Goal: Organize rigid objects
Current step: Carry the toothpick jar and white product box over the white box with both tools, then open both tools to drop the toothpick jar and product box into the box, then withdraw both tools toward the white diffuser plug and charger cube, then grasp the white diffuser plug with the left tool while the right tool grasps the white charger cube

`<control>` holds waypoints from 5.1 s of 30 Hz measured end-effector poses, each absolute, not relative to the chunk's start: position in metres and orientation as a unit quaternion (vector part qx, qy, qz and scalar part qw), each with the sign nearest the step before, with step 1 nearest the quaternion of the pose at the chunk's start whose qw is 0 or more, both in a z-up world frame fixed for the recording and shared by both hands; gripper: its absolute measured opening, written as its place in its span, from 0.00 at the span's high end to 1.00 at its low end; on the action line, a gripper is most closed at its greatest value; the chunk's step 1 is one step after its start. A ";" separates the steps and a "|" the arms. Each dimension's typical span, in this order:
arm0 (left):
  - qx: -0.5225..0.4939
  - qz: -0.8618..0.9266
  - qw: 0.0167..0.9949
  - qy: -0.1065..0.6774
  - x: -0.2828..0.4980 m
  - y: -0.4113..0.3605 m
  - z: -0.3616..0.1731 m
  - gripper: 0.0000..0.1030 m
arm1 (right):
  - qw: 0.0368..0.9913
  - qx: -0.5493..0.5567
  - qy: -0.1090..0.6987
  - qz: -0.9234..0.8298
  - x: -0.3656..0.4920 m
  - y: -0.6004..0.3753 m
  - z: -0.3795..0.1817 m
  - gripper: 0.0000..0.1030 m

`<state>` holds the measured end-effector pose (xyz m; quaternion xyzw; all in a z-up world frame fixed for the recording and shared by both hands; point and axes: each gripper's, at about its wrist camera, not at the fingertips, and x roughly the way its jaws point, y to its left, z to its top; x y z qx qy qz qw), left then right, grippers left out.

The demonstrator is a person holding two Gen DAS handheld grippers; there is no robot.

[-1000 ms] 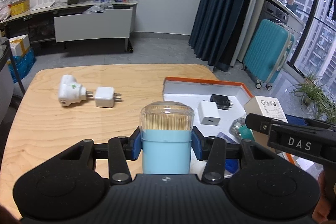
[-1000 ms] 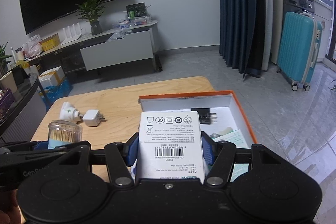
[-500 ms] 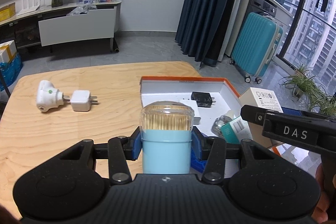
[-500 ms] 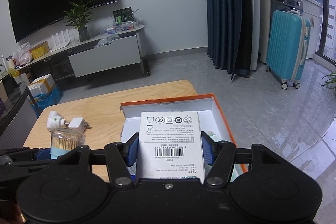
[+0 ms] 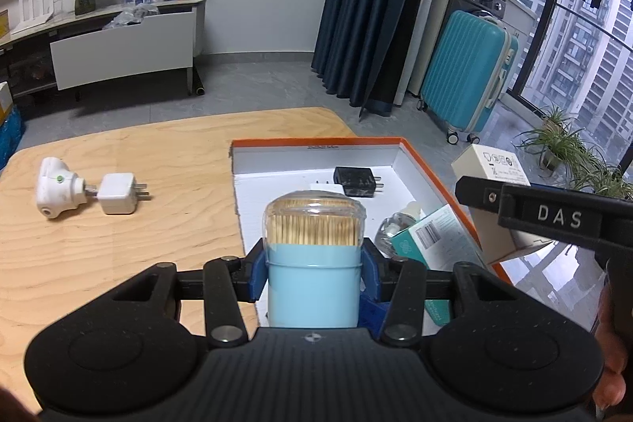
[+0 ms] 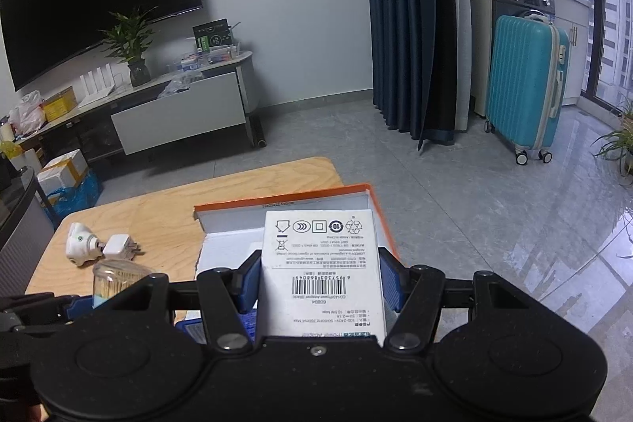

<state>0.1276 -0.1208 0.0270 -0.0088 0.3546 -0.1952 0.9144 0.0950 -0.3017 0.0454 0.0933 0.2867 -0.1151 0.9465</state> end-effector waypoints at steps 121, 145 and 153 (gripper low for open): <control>-0.093 0.001 0.922 0.377 0.164 0.058 0.008 0.03 | 0.943 0.050 0.324 0.048 0.158 -0.161 0.022 0.15; 0.015 -0.036 0.939 0.342 0.268 0.056 -0.045 0.06 | 0.931 0.050 0.355 0.066 0.212 -0.144 -0.014 0.14; -0.010 -0.038 0.949 0.314 0.253 0.065 -0.041 0.23 | 0.930 0.034 0.357 0.084 0.252 -0.125 -0.023 0.13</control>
